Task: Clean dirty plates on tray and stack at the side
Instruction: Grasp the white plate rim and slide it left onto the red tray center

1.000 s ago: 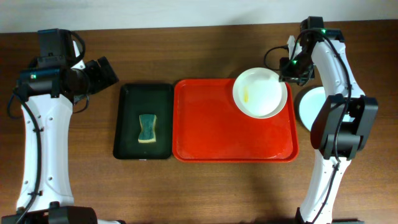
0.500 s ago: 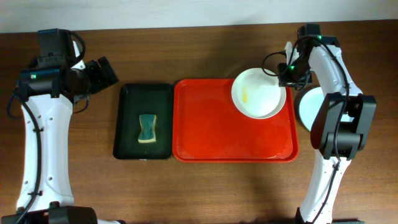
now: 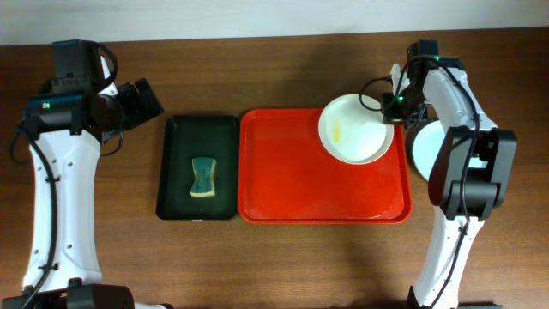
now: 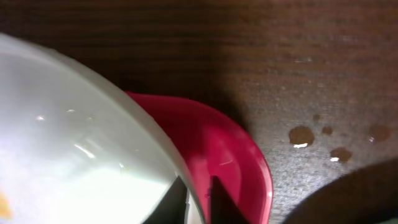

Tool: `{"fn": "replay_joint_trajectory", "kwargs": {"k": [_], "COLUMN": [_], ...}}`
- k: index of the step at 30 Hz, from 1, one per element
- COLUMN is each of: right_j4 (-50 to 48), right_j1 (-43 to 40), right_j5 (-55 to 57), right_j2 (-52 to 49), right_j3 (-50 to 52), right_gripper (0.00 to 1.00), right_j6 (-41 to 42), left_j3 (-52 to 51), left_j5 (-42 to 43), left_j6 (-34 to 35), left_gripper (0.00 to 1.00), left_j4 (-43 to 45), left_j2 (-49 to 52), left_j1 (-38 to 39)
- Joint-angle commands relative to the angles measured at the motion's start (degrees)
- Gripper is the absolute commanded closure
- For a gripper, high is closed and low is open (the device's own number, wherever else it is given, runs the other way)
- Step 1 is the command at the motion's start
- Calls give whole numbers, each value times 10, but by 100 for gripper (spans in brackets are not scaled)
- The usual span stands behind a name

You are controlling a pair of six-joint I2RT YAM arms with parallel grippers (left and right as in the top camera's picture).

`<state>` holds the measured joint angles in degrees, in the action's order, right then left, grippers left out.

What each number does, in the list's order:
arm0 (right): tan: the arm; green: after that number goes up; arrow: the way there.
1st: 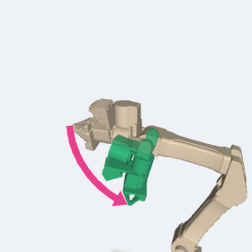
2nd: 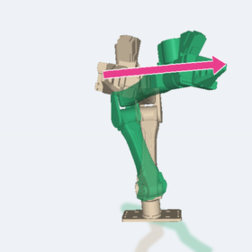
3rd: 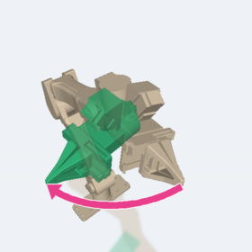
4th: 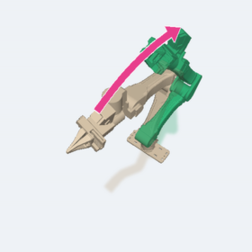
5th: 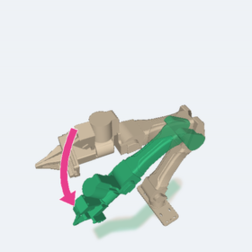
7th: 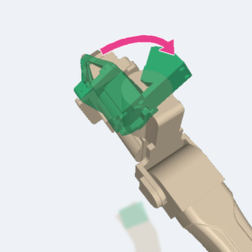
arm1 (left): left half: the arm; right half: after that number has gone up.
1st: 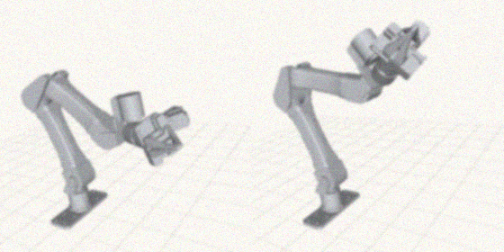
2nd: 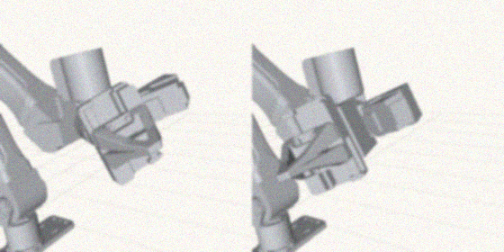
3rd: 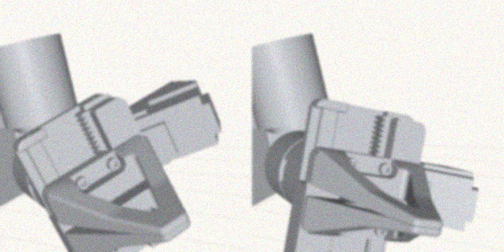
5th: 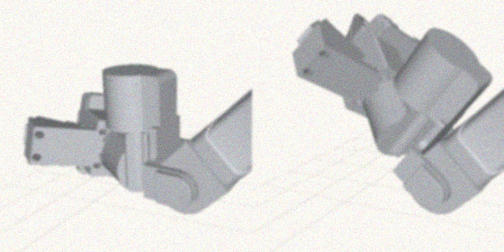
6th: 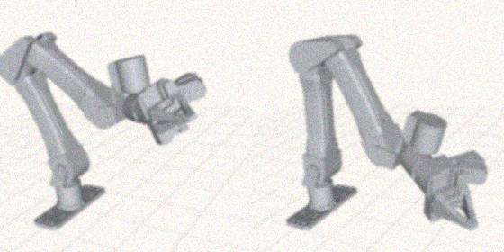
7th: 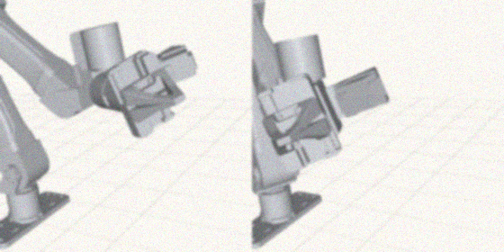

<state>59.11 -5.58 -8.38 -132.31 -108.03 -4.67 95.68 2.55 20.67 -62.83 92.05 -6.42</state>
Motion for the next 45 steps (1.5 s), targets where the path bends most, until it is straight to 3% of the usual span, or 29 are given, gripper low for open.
{"fn": "replay_joint_trajectory", "kwargs": {"k": [1, 7, 19, 27, 41, 45], "right_j4": [12, 131, 291, 285, 238, 201], "right_j1": [3, 6, 92, 143, 147, 148], "right_j5": [22, -26, -49, -45, -45, -45], "right_j2": [3, 24, 34, 34, 34, 34], "right_j3": [-11, -78, -63, -15, 22, 44], "right_gripper": [96, 96, 96, 96, 95, 83], "right_j6": [4, 22, 27, 82, 82, 82], "left_j3": [2, 2, 2, 2, 2, 2], "left_j5": [0, 0, 0, 0, 0, 0], "left_j6": [5, 5, 5, 5, 5, 5], "left_gripper": [1, 1, 1, 1, 1, 1], "left_j4": [0, 0, 0, 0, 0, 0], "left_j2": [3, 3, 3, 3, 3, 3], "left_j1": [-1, -1, -1, -1, -1, -1]}}
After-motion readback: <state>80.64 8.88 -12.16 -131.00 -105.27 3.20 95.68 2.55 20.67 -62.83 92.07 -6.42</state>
